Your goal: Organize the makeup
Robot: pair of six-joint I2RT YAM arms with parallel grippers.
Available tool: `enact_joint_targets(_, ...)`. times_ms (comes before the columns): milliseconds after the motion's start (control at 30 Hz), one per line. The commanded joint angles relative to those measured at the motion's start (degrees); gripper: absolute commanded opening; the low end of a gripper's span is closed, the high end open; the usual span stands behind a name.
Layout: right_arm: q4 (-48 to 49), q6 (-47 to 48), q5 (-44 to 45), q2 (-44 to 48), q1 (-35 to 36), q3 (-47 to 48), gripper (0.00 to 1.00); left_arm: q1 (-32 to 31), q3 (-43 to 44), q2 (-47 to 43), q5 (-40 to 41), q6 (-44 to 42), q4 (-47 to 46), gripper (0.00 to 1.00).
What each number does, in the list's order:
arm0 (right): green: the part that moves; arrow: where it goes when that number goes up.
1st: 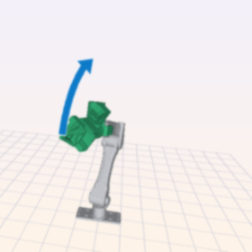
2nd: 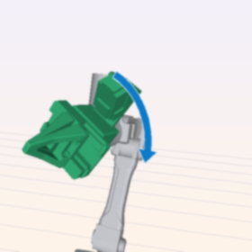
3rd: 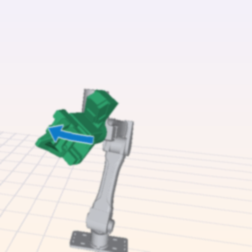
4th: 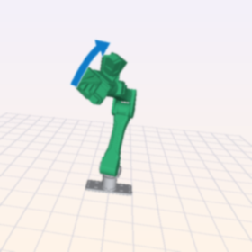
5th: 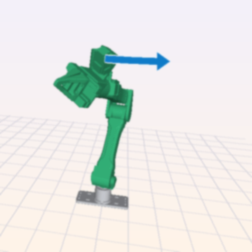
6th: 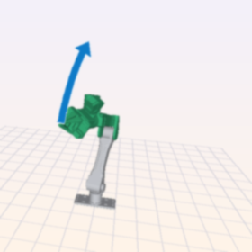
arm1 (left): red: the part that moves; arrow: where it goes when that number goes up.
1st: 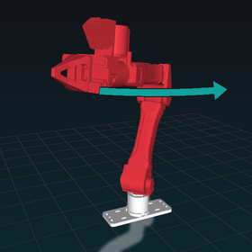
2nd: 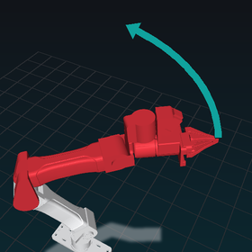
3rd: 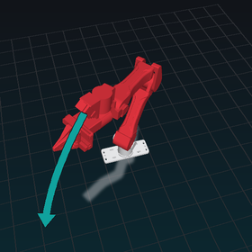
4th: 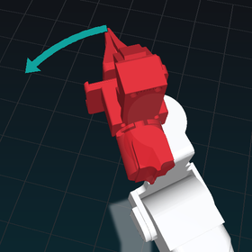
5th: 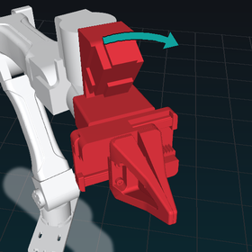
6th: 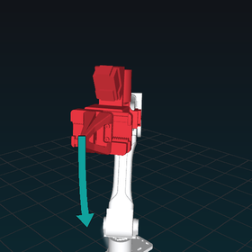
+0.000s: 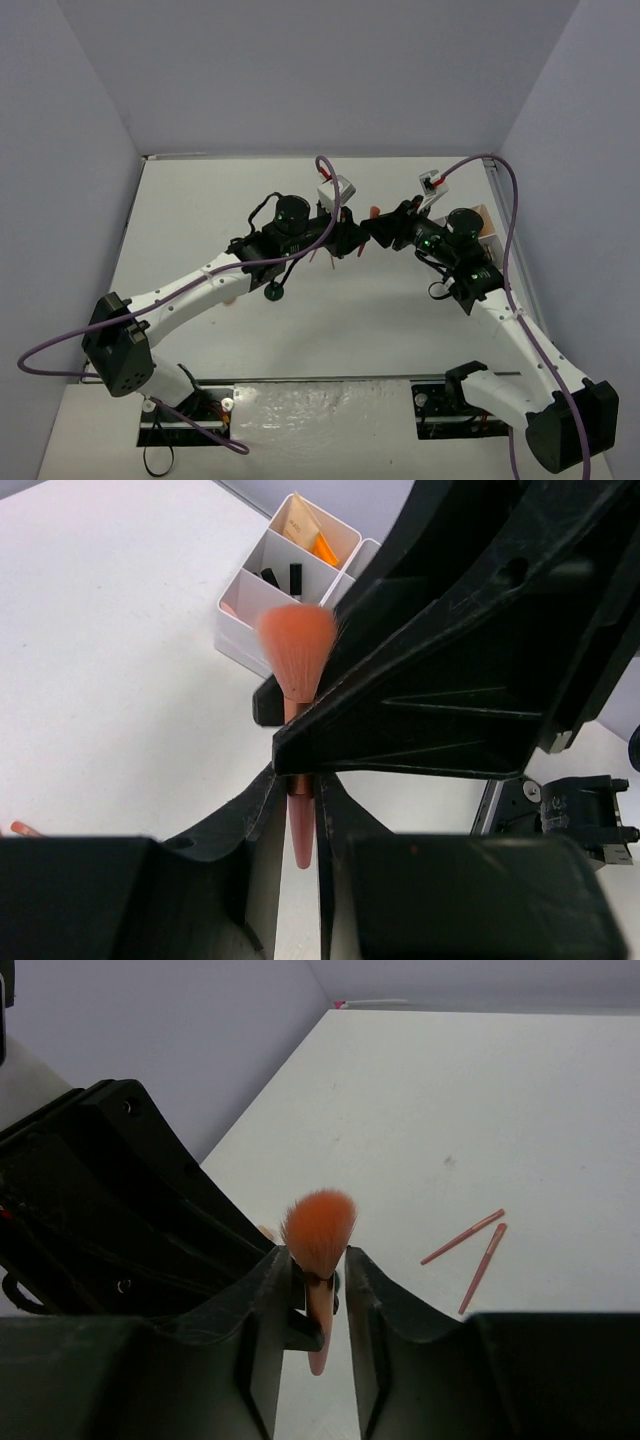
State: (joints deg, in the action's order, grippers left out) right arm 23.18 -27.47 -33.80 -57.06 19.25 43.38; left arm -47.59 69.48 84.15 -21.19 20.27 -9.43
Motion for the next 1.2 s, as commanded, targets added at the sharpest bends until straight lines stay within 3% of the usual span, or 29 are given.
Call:
enact_joint_targets(0,4.9,0.4,0.6,-0.1,0.6,1.6,0.18,-0.3,5.1,0.5,-1.2,1.2,-5.3,0.00)
enact_joint_targets(100,2.0,2.3,3.2,0.8,0.6,1.4,0.02,-0.3,5.2,0.8,-1.3,1.4,-4.6,0.02)
enact_joint_targets(133,0.9,3.1,4.3,1.3,0.6,1.3,0.00,-0.3,5.1,0.7,-0.8,1.4,-4.1,0.08)
enact_joint_targets(233,-2.6,5.7,9.1,3.1,0.5,0.8,0.00,-0.3,4.0,0.3,1.8,1.6,-2.6,0.48)
enact_joint_targets(333,-6.1,8.2,14.8,5.2,0.4,0.0,0.00,-0.2,2.6,-0.7,6.1,1.0,0.3,0.74)
enact_joint_targets(400,-8.1,10.4,20.7,6.9,0.3,-0.7,0.00,-0.1,1.5,-1.6,10.7,0.6,3.8,0.86)
enact_joint_targets(567,-12.1,13.8,34.2,11.0,-0.6,-4.4,0.00,1.3,-2.4,-6.2,23.6,1.9,15.4,0.94)
enact_joint_targets(800,-11.4,15.6,59.5,12.2,-1.0,-9.5,0.00,3.1,-11.1,-16.4,34.4,5.4,26.5,0.95)
enact_joint_targets(967,-6.1,15.8,71.6,11.7,-2.2,-12.4,0.00,5.7,-14.3,-27.4,37.6,5.9,34.6,0.97)
enact_joint_targets(1167,0.9,18.7,78.4,9.3,-4.9,-14.1,0.00,13.2,-15.3,-37.0,34.2,5.5,40.0,0.97)
